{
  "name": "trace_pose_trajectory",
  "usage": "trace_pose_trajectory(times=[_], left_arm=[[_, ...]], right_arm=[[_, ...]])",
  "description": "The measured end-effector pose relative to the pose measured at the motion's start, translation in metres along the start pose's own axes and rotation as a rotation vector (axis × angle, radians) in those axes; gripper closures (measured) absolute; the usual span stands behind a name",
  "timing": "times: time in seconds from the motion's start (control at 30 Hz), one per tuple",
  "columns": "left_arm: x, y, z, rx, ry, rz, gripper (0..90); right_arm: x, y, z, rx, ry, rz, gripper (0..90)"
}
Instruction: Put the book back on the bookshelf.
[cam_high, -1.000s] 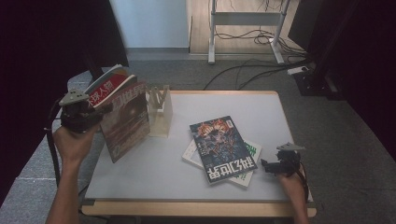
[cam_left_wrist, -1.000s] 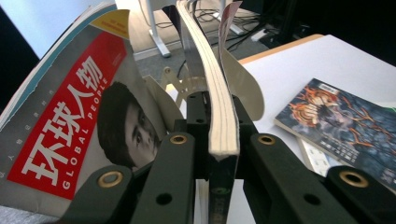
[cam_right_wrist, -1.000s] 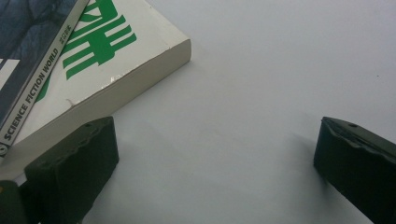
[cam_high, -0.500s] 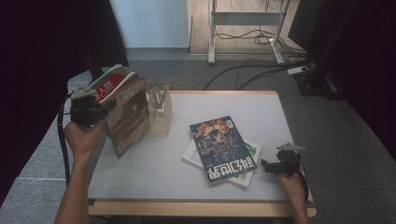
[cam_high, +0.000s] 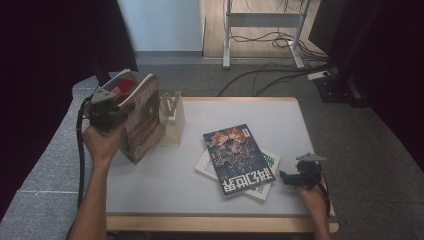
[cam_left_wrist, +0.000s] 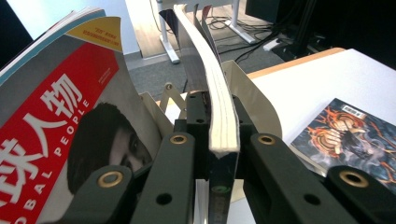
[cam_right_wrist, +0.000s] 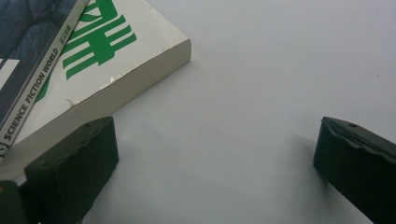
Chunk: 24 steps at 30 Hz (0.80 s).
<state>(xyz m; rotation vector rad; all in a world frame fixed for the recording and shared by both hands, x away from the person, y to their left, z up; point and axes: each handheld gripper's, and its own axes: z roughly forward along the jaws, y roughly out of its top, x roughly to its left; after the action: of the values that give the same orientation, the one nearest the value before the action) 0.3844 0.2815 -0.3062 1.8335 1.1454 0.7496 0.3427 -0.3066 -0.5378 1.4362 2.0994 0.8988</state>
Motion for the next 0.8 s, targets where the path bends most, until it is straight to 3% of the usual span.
trace_pose_trajectory(times=[0.53,0.67,0.8], left_arm=[[-0.003,-0.01,0.024,-0.074,0.047,-0.025,84.3],[-0.003,-0.016,0.027,-0.087,0.04,-0.035,84.2],[0.001,-0.017,0.024,-0.054,0.009,-0.035,84.0]], right_arm=[[0.0,0.0,0.0,-0.001,0.0,0.003,0.0],[0.0,0.0,0.0,-0.002,0.0,0.002,0.0],[0.0,0.0,0.0,-0.002,0.0,0.001,0.0]])
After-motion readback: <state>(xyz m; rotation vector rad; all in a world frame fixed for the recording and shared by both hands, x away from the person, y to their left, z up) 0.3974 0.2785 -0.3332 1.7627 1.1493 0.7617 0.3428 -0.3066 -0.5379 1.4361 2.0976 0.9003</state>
